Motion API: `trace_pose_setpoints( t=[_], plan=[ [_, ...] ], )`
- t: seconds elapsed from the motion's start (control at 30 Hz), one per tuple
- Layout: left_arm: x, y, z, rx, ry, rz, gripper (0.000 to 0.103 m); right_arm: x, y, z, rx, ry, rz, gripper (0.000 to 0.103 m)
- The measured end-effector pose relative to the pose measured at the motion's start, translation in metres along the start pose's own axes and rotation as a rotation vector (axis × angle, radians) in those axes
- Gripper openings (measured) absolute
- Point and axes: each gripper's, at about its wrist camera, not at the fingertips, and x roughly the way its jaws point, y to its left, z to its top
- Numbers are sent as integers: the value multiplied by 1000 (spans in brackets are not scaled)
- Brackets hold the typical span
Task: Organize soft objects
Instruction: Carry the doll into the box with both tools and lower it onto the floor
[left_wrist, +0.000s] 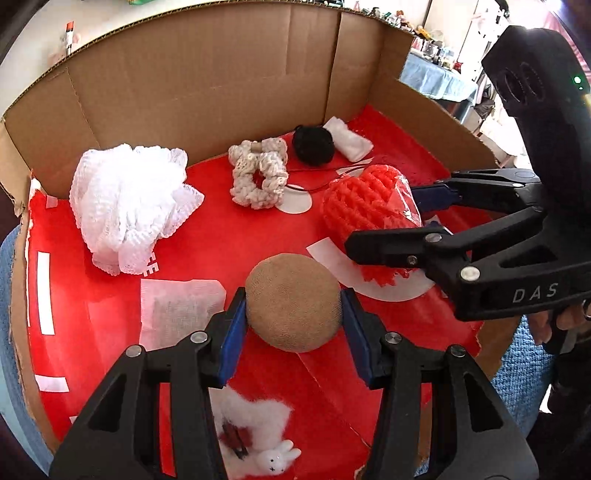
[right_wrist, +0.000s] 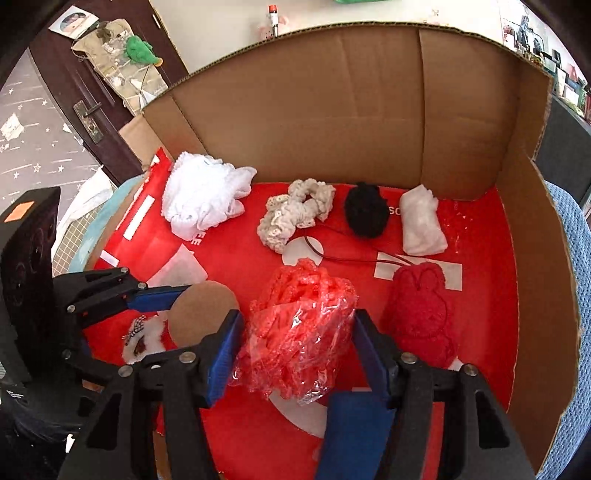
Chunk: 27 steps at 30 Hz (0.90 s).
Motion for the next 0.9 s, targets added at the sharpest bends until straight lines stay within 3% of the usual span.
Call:
trace_pose_setpoints(
  t=[0.37,0.63,0.9],
  plan=[
    [8,4,2,-16,20,-13,49,4,-2,1,5,21,-4,65],
    [9,0,2,8,24,-6,58,6,-2,1,10,28,5,66],
    [5,-3,3,24,8,1,63,5,-1,1,9,19,0,75]
  ],
)
